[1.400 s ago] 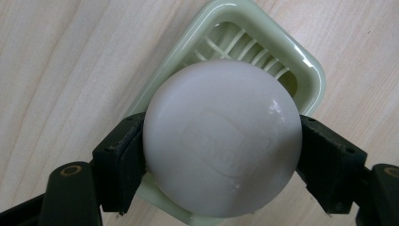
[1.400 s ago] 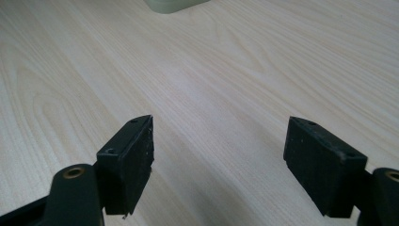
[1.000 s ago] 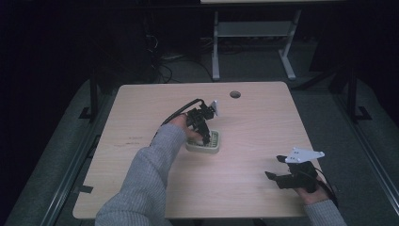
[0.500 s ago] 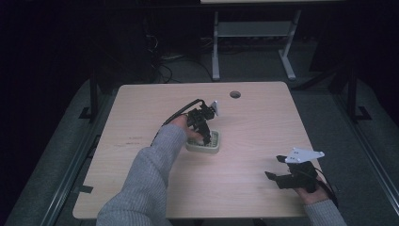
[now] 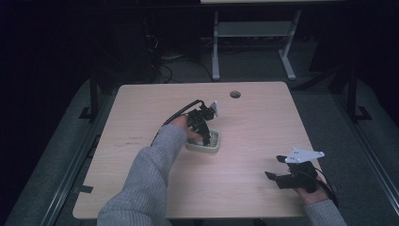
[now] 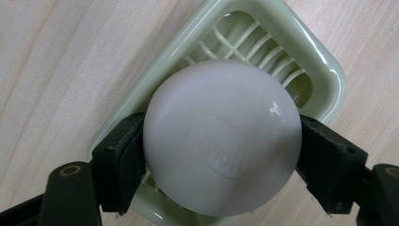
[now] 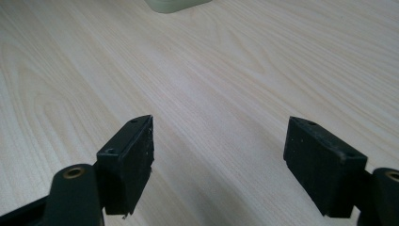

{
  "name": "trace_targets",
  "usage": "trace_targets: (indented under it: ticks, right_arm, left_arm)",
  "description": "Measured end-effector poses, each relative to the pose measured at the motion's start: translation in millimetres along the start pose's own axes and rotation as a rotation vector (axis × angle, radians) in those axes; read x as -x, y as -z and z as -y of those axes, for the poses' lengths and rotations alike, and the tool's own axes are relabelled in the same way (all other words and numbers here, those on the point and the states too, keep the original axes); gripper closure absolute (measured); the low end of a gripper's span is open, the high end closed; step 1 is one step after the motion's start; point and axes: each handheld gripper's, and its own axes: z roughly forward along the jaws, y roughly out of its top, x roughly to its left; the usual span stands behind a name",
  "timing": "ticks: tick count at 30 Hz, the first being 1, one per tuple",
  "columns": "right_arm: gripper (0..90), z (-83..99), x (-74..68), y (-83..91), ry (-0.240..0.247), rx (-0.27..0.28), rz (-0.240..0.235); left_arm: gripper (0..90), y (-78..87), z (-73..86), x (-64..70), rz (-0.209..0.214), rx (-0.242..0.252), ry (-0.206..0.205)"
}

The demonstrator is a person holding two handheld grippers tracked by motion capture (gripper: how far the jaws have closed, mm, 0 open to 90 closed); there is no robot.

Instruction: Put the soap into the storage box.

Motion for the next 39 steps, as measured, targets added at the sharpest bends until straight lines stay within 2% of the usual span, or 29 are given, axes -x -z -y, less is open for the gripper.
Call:
trace_targets:
  ticks: [7, 18, 27, 30, 39]
  right_arm:
    - [24.2, -0.1, -0.3, -0.2, -0.002, -0.001, -0.001]
    - [24.2, -0.5, -1.0, -1.0, -0.004, -0.004, -0.005]
    - [24.2, -0.7, -1.8, -1.1, -0.001, -0.005, -0.004]
    - [24.2, -0.6, -1.7, -1.4, -0.004, -0.007, -0.01]
    - [24.2, -0.7, -1.6, -1.4, -0.001, -0.015, -0.006]
  left_arm:
    - [23.0, 0.5, 0.9, -0.4, 0.015, -0.011, -0.003]
    - [21.8, 7.7, 3.4, -0.1, 0.018, 0.019, -0.003]
    - [20.6, 12.8, 4.5, 5.3, -0.004, 0.038, -0.007]
    - [20.6, 14.3, 5.7, 4.0, 0.006, 0.042, -0.002]
    - [20.5, 25.3, 10.7, 6.0, -0.008, 0.071, -0.005]
